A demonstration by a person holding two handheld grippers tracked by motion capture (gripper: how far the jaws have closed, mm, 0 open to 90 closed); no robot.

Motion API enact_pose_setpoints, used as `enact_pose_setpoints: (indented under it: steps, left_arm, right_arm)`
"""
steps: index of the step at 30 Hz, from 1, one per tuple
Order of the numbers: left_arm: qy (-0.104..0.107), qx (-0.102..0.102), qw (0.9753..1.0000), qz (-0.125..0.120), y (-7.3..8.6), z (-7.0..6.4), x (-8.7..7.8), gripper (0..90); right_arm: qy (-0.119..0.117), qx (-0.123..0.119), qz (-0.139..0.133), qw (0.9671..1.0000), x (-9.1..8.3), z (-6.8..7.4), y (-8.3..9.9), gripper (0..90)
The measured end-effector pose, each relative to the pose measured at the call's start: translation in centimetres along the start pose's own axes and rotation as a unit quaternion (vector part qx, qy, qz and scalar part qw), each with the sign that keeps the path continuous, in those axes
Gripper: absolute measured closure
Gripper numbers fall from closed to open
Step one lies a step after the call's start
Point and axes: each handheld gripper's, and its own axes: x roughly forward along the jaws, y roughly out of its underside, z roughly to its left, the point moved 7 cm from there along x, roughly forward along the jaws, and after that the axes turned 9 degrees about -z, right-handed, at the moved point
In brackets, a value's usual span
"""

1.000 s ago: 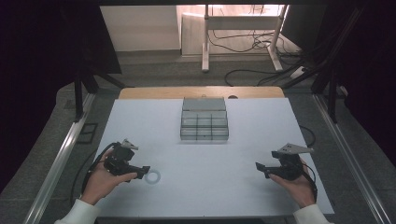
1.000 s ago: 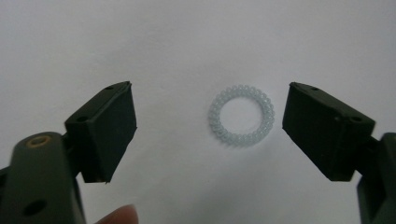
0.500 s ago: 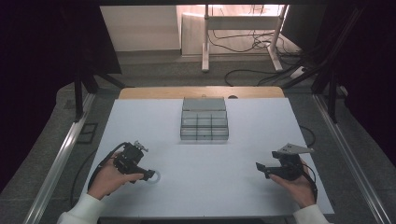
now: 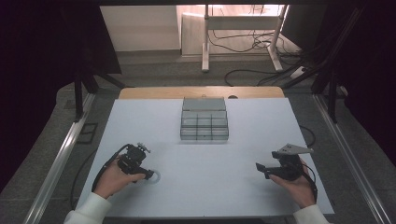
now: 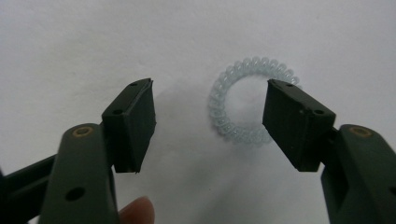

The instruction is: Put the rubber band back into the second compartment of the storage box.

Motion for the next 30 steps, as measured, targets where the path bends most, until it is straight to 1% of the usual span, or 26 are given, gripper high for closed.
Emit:
enact_pose_setpoints:
  steps: [2, 3, 4, 6, 7, 8, 9, 11, 12, 13, 15, 16, 19, 21, 26, 30]
  left_arm:
    - [-0.006, 0.004, 0.9999, 0.009, 0.09, 0.01, 0.3, 38.1]
    - [-0.007, 0.006, 0.9999, 0.014, 0.12, -0.02, 0.41, 43.1]
    - [-0.006, 0.008, 0.9998, 0.017, 0.13, -0.06, 0.46, 43.1]
    - [-0.002, 0.01, 0.9997, 0.02, 0.14, -0.14, 0.56, 49.1]
    - [-0.001, 0.012, 0.9996, 0.024, 0.18, -0.18, 0.61, 54.7]
    - [0.001, 0.012, 0.9996, 0.027, 0.22, -0.22, 0.69, 54.7]
    - [0.003, 0.015, 0.9994, 0.03, 0.26, -0.23, 0.72, 57.6]
    - [0.006, 0.014, 0.9995, 0.028, 0.25, -0.38, 0.82, 62.5]
    - [0.003, 0.014, 0.9995, 0.027, 0.23, -0.4, 0.85, 64.5]
    - [0.006, 0.014, 0.9996, 0.026, 0.21, -0.46, 0.86, 69.2]
    - [0.006, 0.015, 0.9995, 0.026, 0.19, -0.45, 0.86, 70.8]
    - [0.01, 0.01, 0.9997, 0.022, 0.16, -0.55, 0.92, 74.8]
    - [0.014, 0.004, 0.9997, 0.021, 0.18, -0.56, 0.91, 77.6]
    - [0.015, -0.002, 0.9998, 0.015, 0.2, -0.52, 0.93, 80.3]
    - [0.019, -0.01, 0.9997, 0.008, 0.25, -0.43, 0.9, 82.0]
    - [0.022, -0.007, 0.9997, 0.009, 0.13, -0.52, 0.71, 82.2]
  right_arm:
    - [0.0, 0.0, 0.001, 1.0, 0.04, -0.01, 0.03, 15.5]
    - [0.001, -0.001, 0.001, 1.0, 0.07, -0.01, 0.04, 15.5]
    - [0.001, -0.001, 0.001, 1.0, 0.07, -0.01, 0.04, 15.5]
    - [0.002, -0.002, 0.002, 1.0, 0.06, 0.0, 0.05, 15.5]
    - [0.003, -0.002, 0.002, 1.0, 0.05, -0.01, 0.06, 15.5]
    - [0.003, -0.002, 0.002, 1.0, 0.05, -0.01, 0.06, 15.5]
    - [0.003, -0.002, 0.002, 1.0, 0.05, -0.03, 0.06, 15.5]
    - [0.003, -0.001, 0.002, 1.0, 0.05, -0.05, 0.05, 15.5]
    - [0.004, -0.002, 0.002, 1.0, 0.04, -0.07, 0.06, 15.5]
    - [0.004, -0.002, 0.003, 1.0, 0.04, -0.07, 0.08, 15.5]
    - [0.004, -0.002, 0.003, 1.0, 0.04, -0.07, 0.09, 15.5]
    - [0.004, -0.002, 0.003, 1.0, 0.03, -0.06, 0.09, 15.6]
    - [0.005, -0.002, 0.003, 1.0, 0.03, -0.08, 0.09, 15.6]
    - [0.006, -0.002, 0.003, 1.0, 0.03, -0.1, 0.11, 15.6]
    - [0.007, -0.003, 0.004, 1.0, 0.05, -0.11, 0.12, 15.6]
    - [0.009, -0.002, 0.003, 1.0, 0.04, -0.16, 0.1, 15.7]
